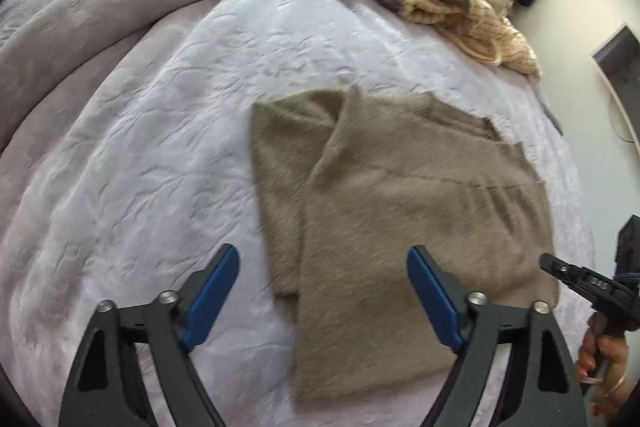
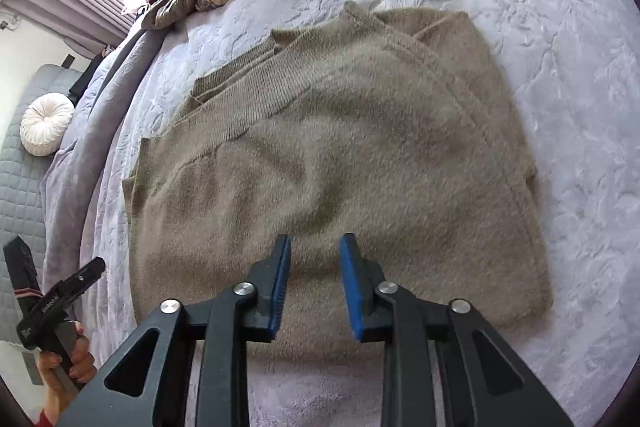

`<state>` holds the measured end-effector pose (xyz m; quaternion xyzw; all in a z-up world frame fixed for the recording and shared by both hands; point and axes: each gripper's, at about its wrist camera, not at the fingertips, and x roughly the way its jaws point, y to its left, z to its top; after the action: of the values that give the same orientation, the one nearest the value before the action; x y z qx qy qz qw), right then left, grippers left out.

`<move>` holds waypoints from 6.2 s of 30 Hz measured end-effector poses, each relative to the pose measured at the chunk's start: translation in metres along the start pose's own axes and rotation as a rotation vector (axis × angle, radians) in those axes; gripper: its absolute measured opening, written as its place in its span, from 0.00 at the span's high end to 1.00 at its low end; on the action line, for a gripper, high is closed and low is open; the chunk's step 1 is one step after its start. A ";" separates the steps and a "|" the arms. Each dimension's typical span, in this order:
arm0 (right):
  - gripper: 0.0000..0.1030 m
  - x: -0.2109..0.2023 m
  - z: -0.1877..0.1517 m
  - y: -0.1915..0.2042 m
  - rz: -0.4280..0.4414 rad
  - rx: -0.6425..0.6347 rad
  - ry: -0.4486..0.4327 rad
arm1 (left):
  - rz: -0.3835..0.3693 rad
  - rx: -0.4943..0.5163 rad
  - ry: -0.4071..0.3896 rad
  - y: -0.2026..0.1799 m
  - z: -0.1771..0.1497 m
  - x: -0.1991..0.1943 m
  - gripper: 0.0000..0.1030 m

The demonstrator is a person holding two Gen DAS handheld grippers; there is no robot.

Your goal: Fold small clothes

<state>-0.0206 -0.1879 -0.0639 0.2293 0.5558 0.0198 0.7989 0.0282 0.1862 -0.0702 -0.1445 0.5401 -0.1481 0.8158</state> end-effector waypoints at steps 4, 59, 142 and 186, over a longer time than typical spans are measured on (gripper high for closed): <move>0.86 0.007 0.036 -0.002 -0.016 -0.025 -0.023 | -0.104 0.019 0.003 -0.023 0.031 0.024 0.35; 0.61 0.007 -0.015 0.026 -0.016 -0.019 0.126 | 0.298 0.022 0.106 0.002 -0.052 0.015 0.00; 1.00 0.070 -0.039 0.042 0.169 -0.111 0.212 | -0.051 0.016 0.191 -0.058 0.032 0.041 0.83; 0.48 0.049 -0.014 -0.153 0.819 0.582 0.068 | 0.195 0.213 0.071 -0.263 0.028 0.071 0.15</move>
<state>-0.0482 -0.3061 -0.1706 0.6410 0.4284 0.1832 0.6099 0.0576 -0.0800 -0.0154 0.0012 0.5612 -0.1295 0.8175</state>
